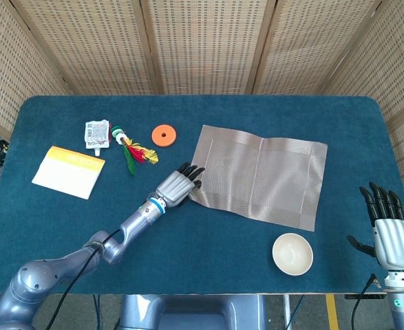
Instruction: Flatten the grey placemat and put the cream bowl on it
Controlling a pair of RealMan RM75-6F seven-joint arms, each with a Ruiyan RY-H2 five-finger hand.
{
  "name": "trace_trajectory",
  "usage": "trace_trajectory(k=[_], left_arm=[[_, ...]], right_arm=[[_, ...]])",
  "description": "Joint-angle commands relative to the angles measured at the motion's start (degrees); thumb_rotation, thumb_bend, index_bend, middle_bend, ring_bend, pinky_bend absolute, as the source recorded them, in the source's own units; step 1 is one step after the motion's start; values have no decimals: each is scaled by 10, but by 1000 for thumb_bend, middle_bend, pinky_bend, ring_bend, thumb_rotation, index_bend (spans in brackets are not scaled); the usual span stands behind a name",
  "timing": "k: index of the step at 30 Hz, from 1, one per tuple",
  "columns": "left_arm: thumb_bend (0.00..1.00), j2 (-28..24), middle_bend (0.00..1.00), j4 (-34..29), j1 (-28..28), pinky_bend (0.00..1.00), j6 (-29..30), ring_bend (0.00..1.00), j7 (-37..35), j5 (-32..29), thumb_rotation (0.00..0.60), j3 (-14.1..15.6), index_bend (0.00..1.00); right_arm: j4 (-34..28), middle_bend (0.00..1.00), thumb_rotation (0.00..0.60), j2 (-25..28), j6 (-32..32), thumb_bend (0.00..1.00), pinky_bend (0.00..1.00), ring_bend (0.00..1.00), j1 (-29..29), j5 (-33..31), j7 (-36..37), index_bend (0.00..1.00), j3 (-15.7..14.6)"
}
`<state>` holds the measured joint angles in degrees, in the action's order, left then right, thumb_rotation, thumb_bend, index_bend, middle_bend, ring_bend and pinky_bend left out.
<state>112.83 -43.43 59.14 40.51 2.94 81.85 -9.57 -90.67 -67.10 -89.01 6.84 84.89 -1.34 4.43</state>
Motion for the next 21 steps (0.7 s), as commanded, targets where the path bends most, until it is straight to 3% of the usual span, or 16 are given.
trace_trajectory(k=[1,6,9,15,21], left_arm=[[566,4,0,1,1,0,0,0,5,-8,600,-5,399],[564,9,0,-4,3,0,4,0,10,-18,600,-12,633],[563,11,0,-5,2,0,13,0,8,-20,600,-14,719],[566,8,0,-10,-3,0,27,0,9,-22,600,-14,743],[565,-28,0,-62,-24,0,54,0,24,-16,600,-2,754]], right_arm=[[0,0,600,0,-1,0,0,0,-1,2,1,15,1],[-1,0,600,1,2,0,0,0,-2,4,6,22,1],[-2,0,600,2,1,0,0,0,-2,8,10,24,1],[-4,0,600,3,-3,0,0,0,-5,15,11,32,2],[-9,0,600,6,-7,0,0,0,-8,19,12,44,3]])
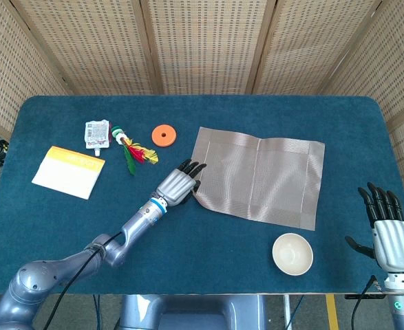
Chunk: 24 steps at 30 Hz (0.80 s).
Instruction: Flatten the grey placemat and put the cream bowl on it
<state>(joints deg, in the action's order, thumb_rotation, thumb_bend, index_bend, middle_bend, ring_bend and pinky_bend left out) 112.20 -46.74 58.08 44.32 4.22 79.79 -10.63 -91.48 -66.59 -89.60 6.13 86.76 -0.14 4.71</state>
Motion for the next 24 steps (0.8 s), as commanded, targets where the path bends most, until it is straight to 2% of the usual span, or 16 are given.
trace_trajectory(k=[1,8,16,21,24], left_arm=[[565,-35,0,-48,-21,0,23,0,17,6,600,14,755],[567,-118,0,-175,-71,0,68,0,83,6,600,41,763],[574,-219,0,-326,-119,0,85,0,173,-9,600,84,767],[574,-262,0,-382,-141,0,95,0,201,-6,600,112,771],[574,-284,0,-405,-154,0,107,0,203,18,600,136,772]], right_arm=[[-3,0,600,2,-3,0,0,0,-2,2,1,47,0],[-9,0,600,4,-7,0,0,0,-4,12,0,67,-1],[-14,0,600,4,-8,0,0,0,-6,19,-4,88,-2],[-15,0,600,3,-7,0,0,0,-7,24,-9,91,-4],[-17,0,600,2,-6,0,0,0,-7,28,-12,92,-6]])
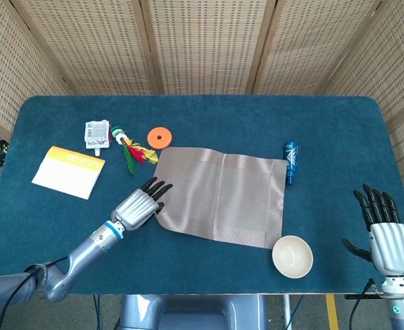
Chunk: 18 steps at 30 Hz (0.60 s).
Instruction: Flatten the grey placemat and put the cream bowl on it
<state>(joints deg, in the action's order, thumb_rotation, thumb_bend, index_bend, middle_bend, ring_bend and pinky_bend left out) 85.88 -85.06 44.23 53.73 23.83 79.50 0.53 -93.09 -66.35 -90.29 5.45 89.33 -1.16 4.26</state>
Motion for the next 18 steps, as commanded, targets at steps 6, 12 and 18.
trace_trajectory(k=[6,12,18], left_arm=[[574,-54,0,-46,-36,0,35,0,-13,89,600,69,777],[574,-74,0,-68,-49,0,35,0,-7,105,600,87,777],[574,-93,0,-84,-64,0,43,0,6,133,600,109,780]], right_arm=[[-3,0,600,-4,0,0,0,0,-1,10,-11,94,-4],[-5,0,600,-5,-1,0,0,0,-3,16,-16,95,-6],[-6,0,600,-6,0,0,0,0,-3,19,-18,98,-7]])
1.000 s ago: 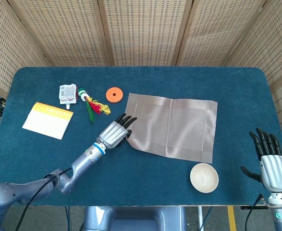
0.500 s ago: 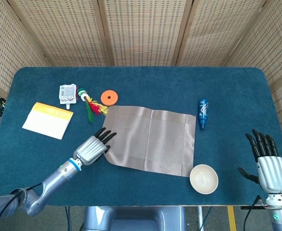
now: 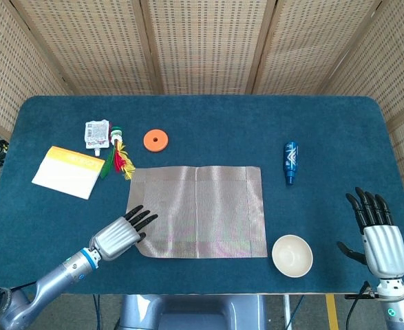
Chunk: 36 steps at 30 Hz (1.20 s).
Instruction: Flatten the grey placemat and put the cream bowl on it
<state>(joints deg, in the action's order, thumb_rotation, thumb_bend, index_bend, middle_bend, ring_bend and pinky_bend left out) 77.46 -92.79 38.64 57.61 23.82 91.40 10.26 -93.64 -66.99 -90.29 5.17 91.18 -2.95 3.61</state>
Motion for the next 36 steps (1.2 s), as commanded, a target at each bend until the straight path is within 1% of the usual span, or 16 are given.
trace_trajectory(k=[1,10,17,21,24,26,27,28,29,30,31,32,34,36], left_arm=[[574,-11,0,-9,-10,0,4,0,6,16,600,14,780],[576,-26,0,-20,-25,0,1,0,17,42,600,35,788],[576,-39,0,-18,-41,0,-5,0,35,42,600,43,790],[575,-42,0,-9,-52,0,2,0,43,40,600,40,790],[575,-37,0,3,-61,0,12,0,44,38,600,33,788],[558,-35,0,8,-67,0,15,0,41,36,600,29,762],[446,-35,0,8,-67,0,14,0,40,36,600,29,658],[275,-37,0,7,-67,0,11,0,35,34,600,30,446],[161,-39,0,6,-67,0,7,0,30,32,600,31,292],[28,-44,0,0,-65,0,1,0,19,30,600,32,98],[1,-48,0,-5,-64,0,-4,0,9,30,600,34,22],[0,-54,0,-13,-61,0,-8,0,-11,30,600,35,0],[0,-64,0,-22,-58,0,-8,0,-44,35,600,37,0],[0,-81,0,-34,-57,0,5,0,-100,47,600,40,0]], right_arm=[[0,0,600,0,0,0,0,0,0,1,0,99,0],[-2,0,600,2,0,0,0,0,-1,2,2,103,1],[-3,0,600,2,0,0,0,0,-2,4,1,105,1],[-3,0,600,2,1,0,0,0,-2,5,-1,108,0],[-4,0,600,1,2,0,0,0,-2,7,-3,108,-1],[-5,0,600,1,2,0,0,0,-3,8,-4,108,-2],[-5,0,600,1,2,0,0,0,-3,8,-4,108,-2],[-5,0,600,1,2,0,0,0,-3,8,-4,109,-1],[-5,0,600,1,2,0,0,0,-3,8,-5,109,-1],[-5,0,600,1,2,0,0,0,-3,8,-5,109,-1],[-5,0,600,1,2,0,0,0,-3,7,-5,108,-1],[-5,0,600,1,2,0,0,0,-4,7,-6,108,-1],[-6,0,600,1,3,0,0,0,-4,6,-6,109,-1],[-6,0,600,2,4,0,0,0,-4,5,-7,109,-1]])
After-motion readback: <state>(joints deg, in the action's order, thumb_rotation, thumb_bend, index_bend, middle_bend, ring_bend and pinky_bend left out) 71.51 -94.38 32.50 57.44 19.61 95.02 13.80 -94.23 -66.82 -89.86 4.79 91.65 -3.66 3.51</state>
